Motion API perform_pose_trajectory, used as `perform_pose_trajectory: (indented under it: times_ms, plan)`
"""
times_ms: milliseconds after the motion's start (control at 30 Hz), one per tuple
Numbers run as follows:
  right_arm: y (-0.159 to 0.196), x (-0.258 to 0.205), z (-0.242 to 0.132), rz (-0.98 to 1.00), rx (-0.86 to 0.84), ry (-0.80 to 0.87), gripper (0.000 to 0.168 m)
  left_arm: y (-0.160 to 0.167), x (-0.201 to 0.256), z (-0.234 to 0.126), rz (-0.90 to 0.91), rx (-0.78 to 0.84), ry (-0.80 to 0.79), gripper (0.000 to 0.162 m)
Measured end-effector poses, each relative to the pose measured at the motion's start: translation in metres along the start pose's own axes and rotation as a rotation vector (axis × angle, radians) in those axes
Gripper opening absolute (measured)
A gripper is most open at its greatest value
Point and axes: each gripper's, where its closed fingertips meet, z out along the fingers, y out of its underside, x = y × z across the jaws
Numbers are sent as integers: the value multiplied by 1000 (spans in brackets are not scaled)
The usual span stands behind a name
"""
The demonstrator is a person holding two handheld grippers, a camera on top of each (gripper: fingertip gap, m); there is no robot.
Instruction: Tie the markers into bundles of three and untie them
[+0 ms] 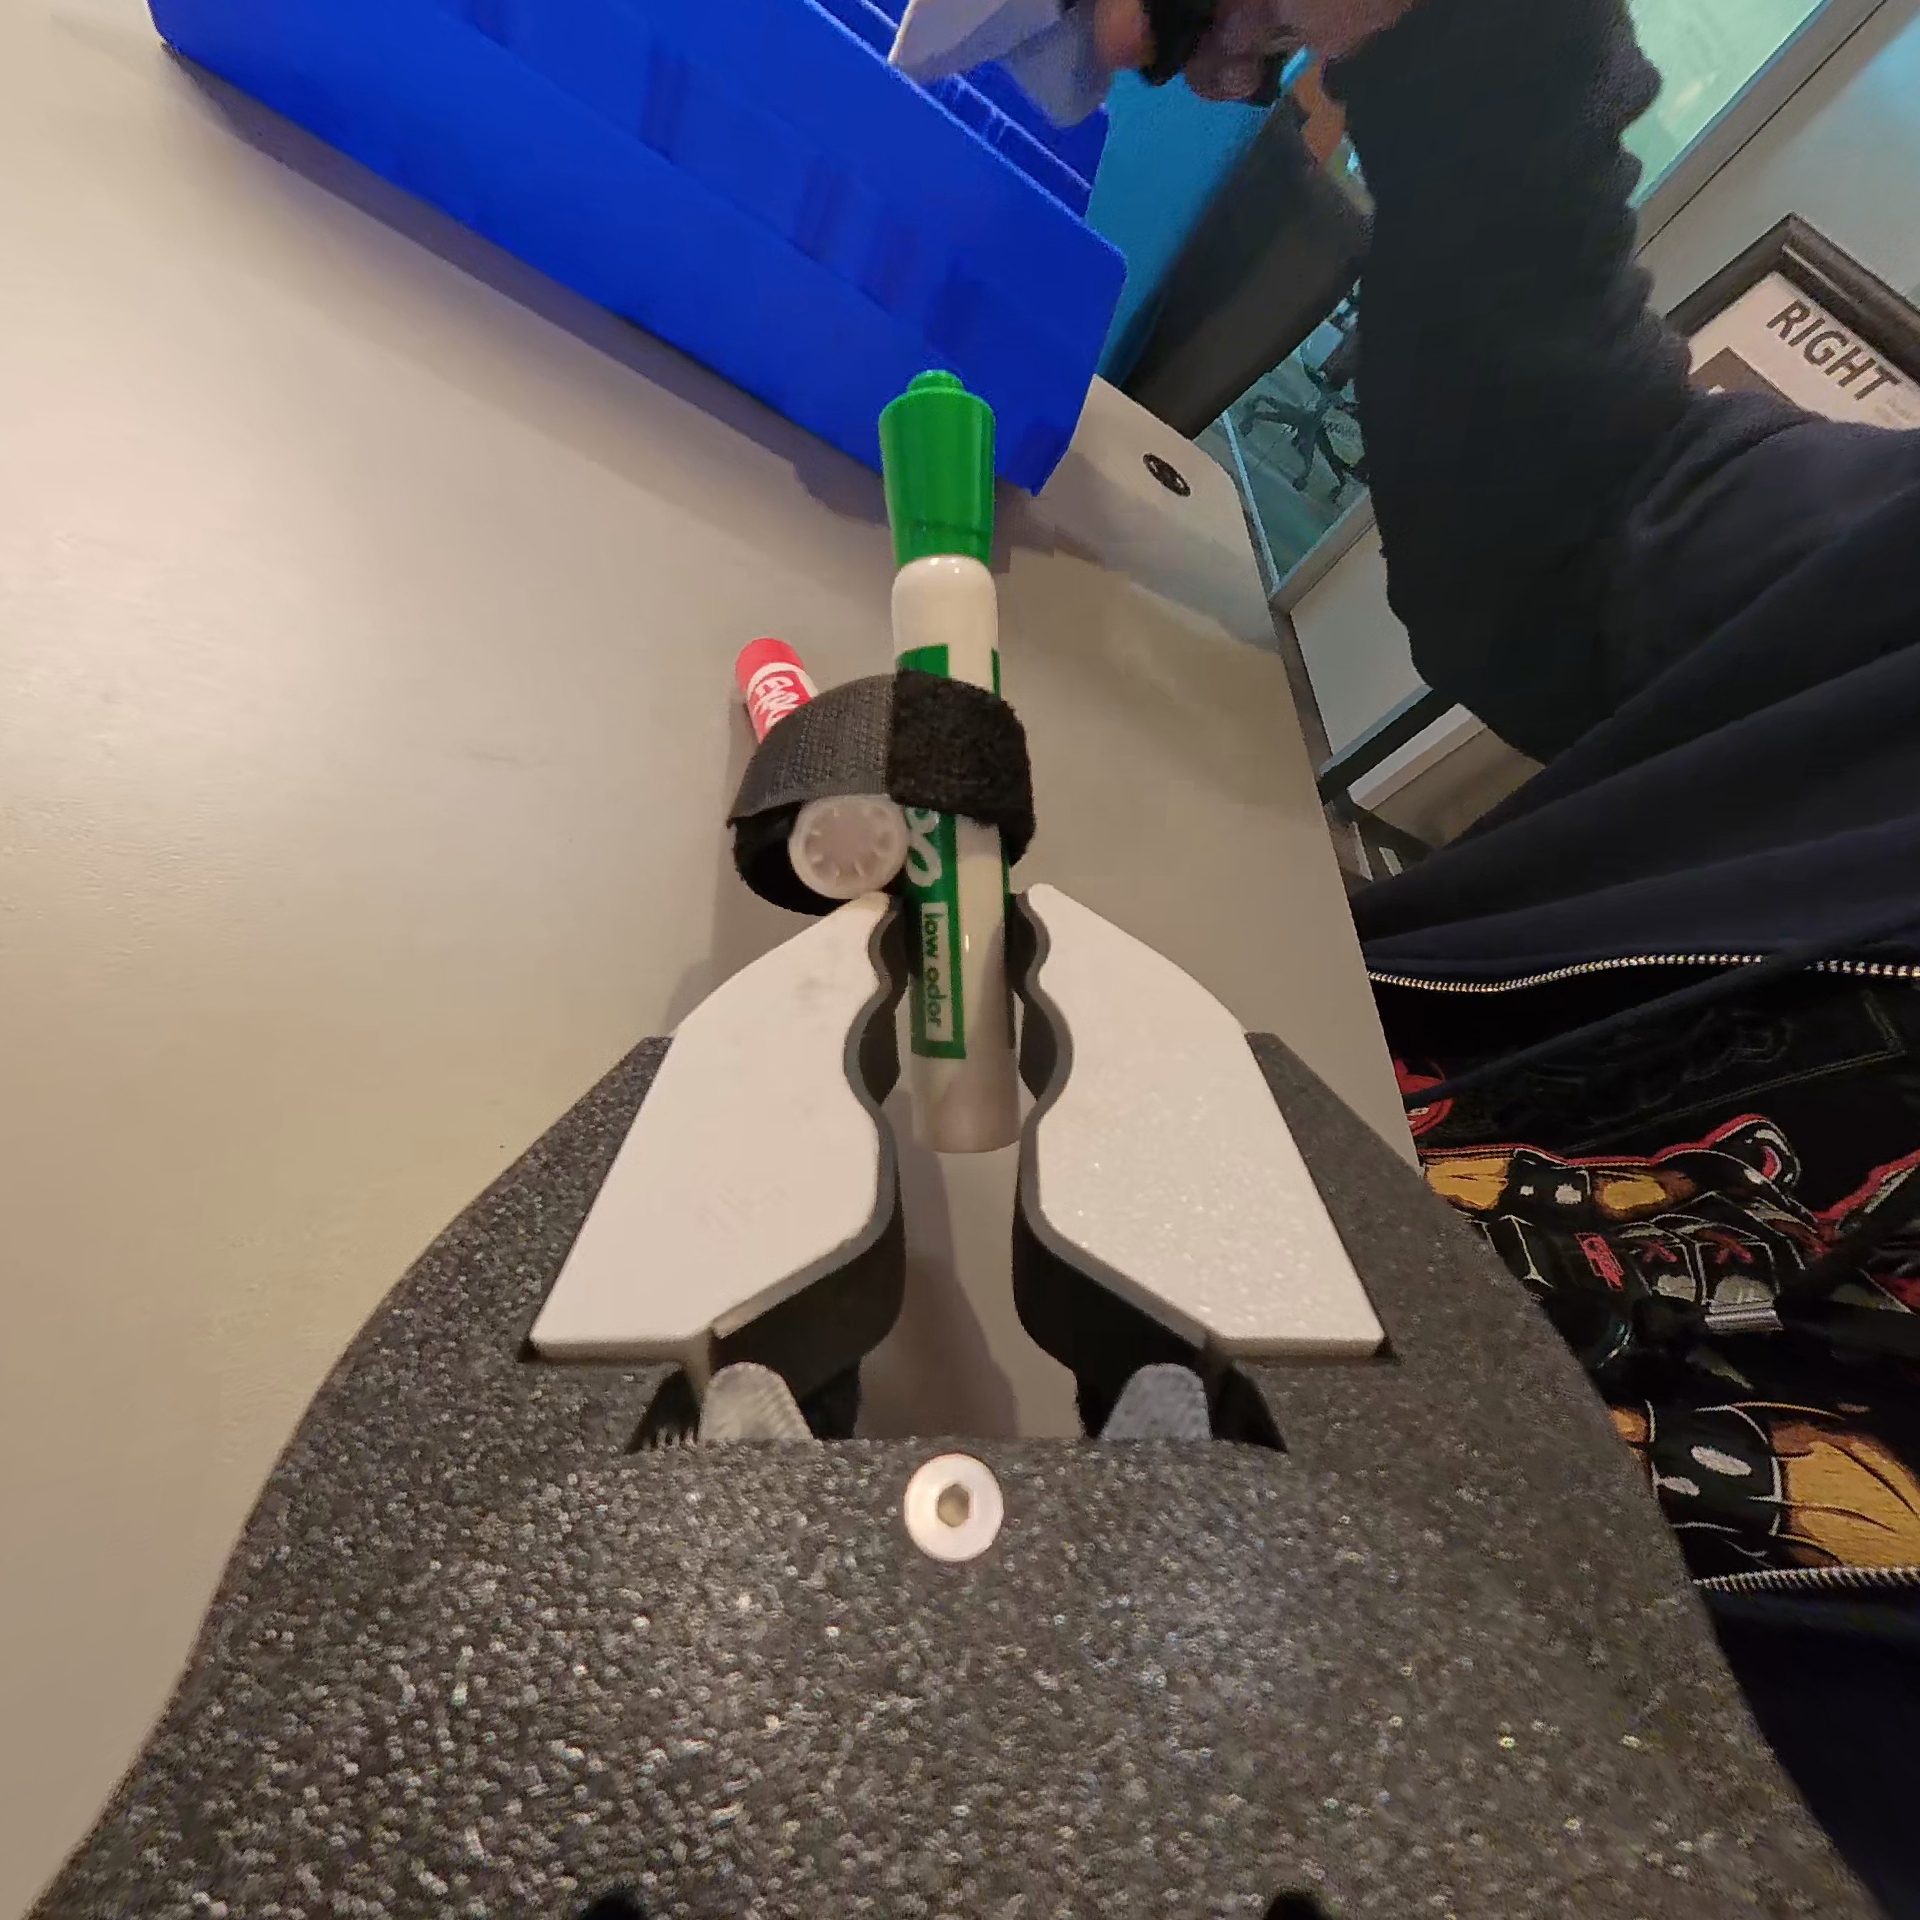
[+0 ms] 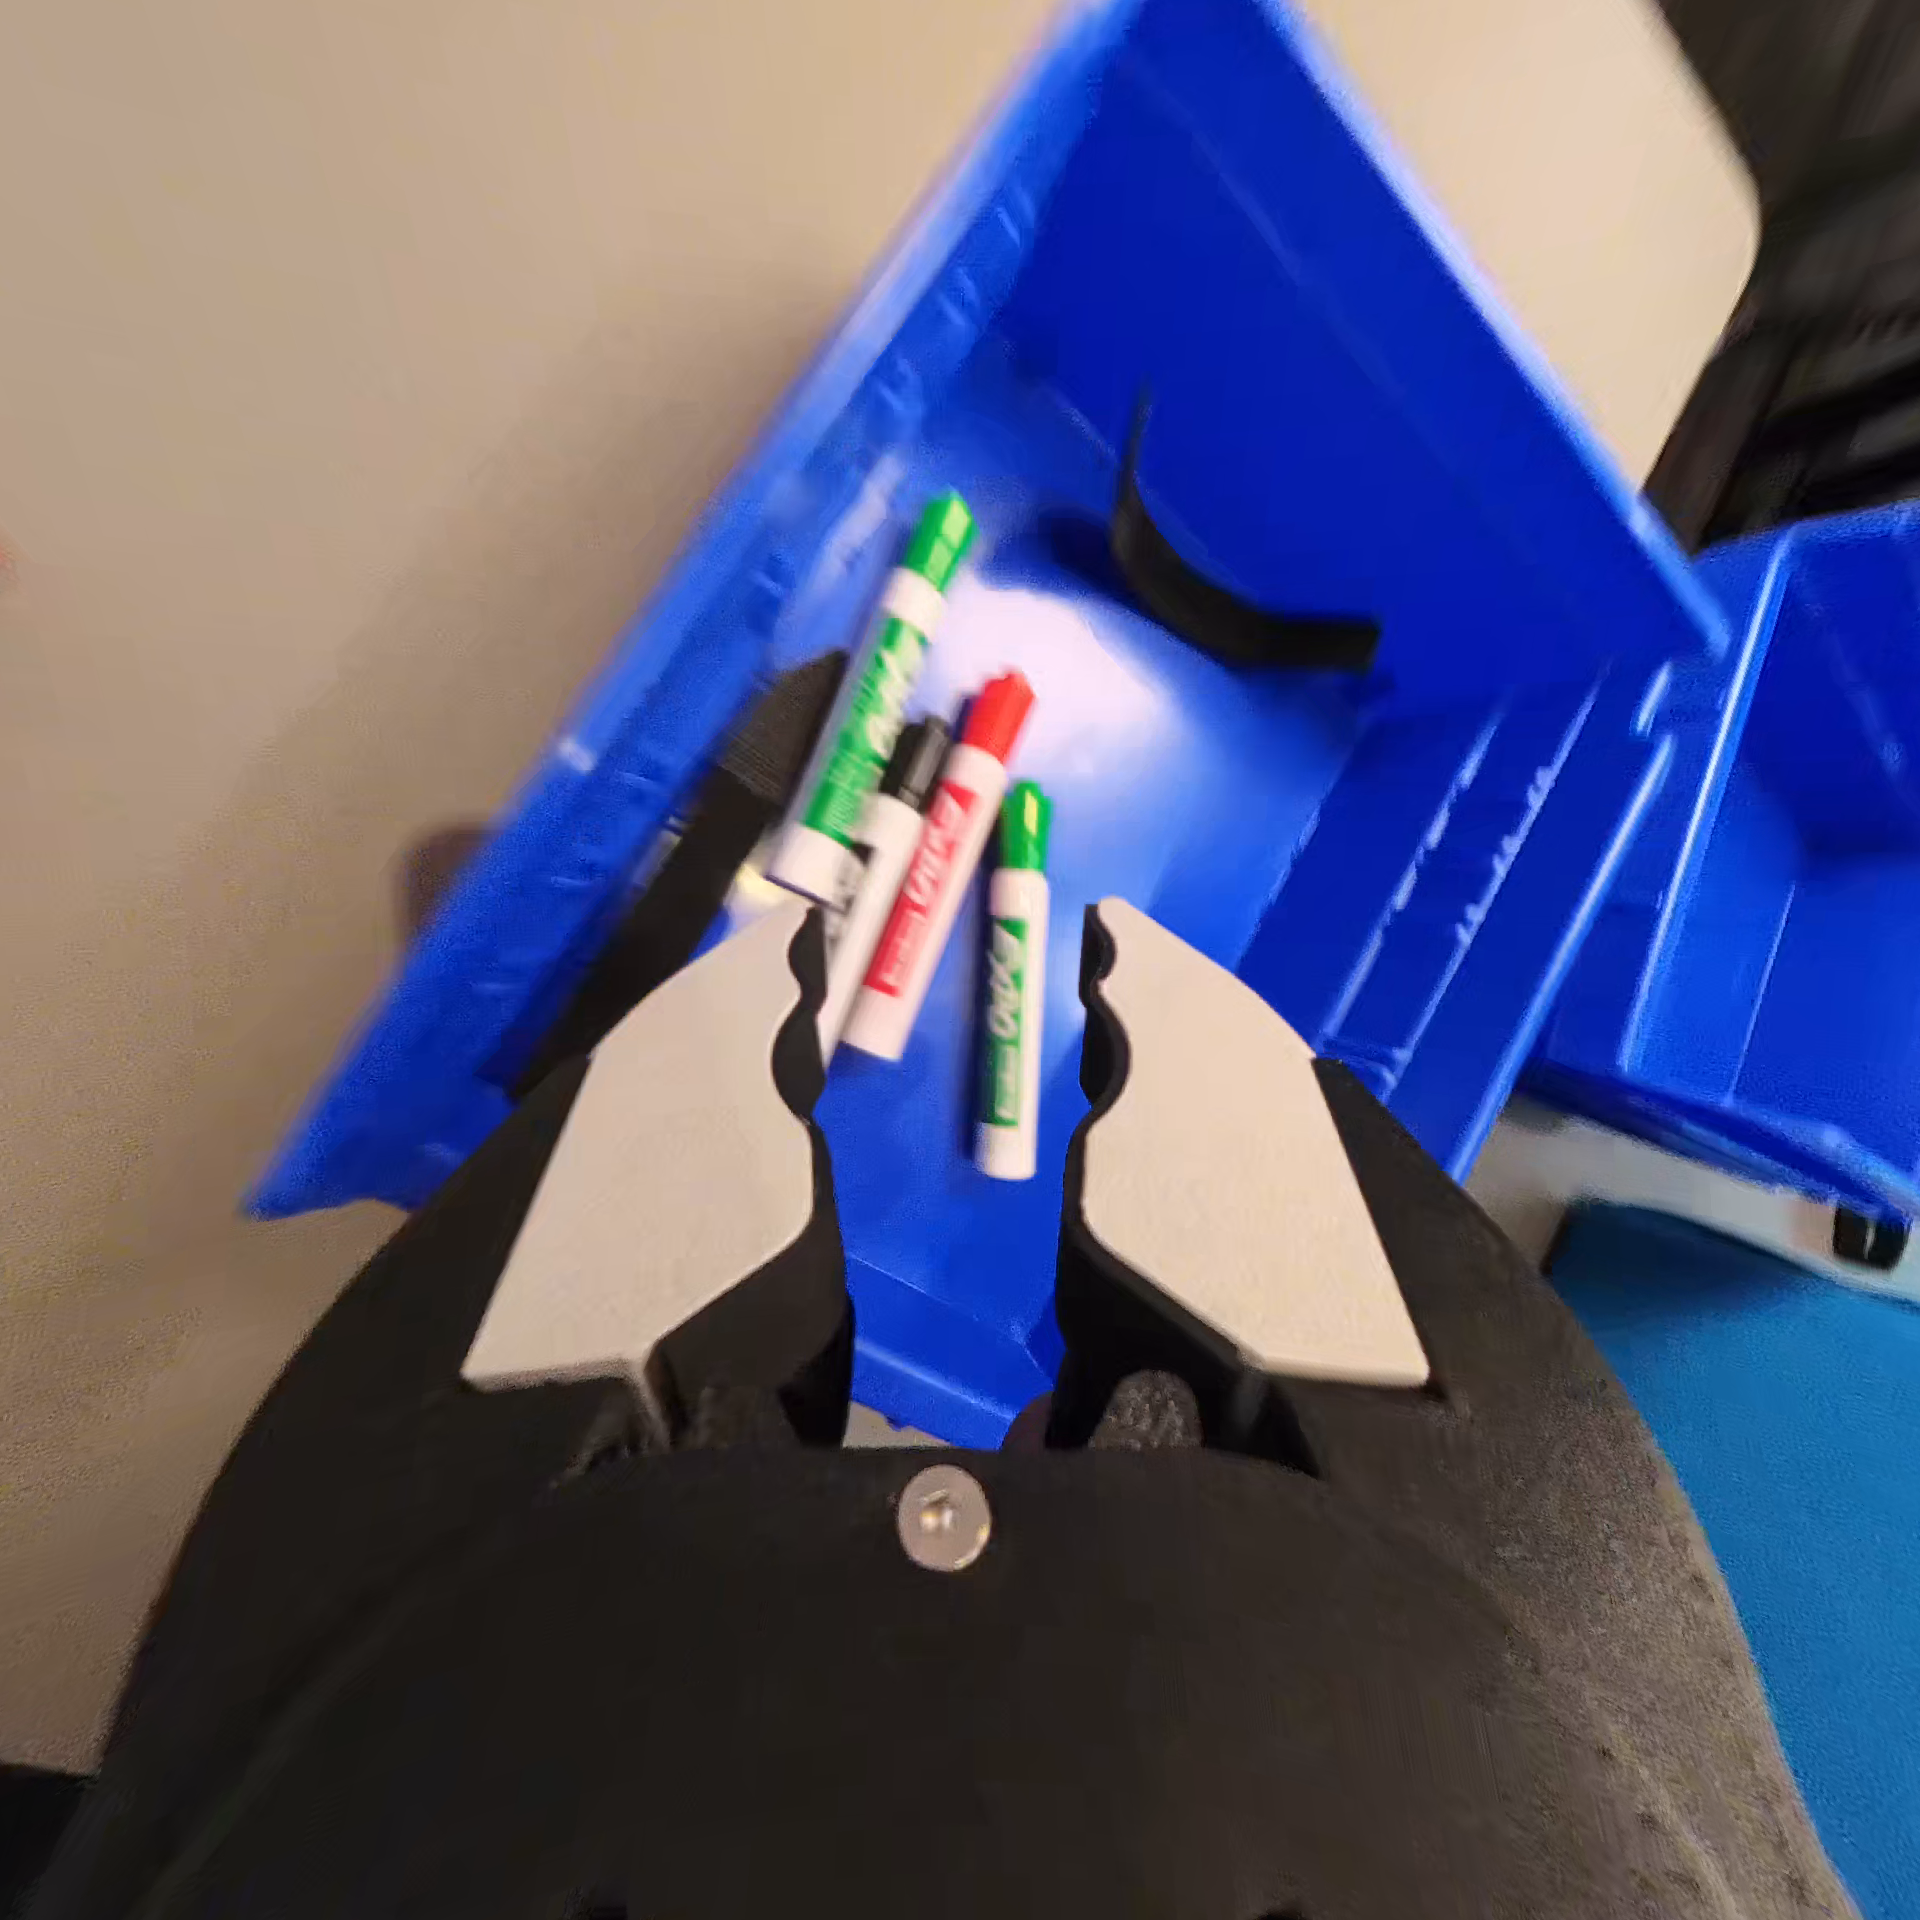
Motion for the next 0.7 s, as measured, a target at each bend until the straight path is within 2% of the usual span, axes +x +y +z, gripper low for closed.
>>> perform_pose_trajectory:
  times_ms: [167, 233, 300, 433, 533, 600, 667, 700]
  plan:
    - [-57, -108, -48, -236, 244, -112, 43, 5, 0, 2, -8, -31, -4, 18]
    - [-67, -157, -48, -351, 286, -181, 42, 7, 1, 2, -12, -47, -4, 19]
    - [-69, -191, -32, -448, 270, -221, 43, 10, 1, 3, -13, -70, -3, 18]
    - [-66, -221, 18, -614, 186, -286, 54, 14, 2, 3, -11, -88, 0, 18]
    - [-66, -233, 44, -634, 136, -378, 56, 12, 2, 0, -21, -75, 6, 19]
    - [-66, -240, 52, -603, 121, -461, 47, 10, 0, -4, -32, -59, 6, 19]
    - [-64, -248, 51, -561, 102, -561, 24, 7, -2, -8, -44, -40, 3, 19]
    - [-64, -248, 51, -547, 101, -568, 21, 6, -5, -10, -48, -36, -7, 19]
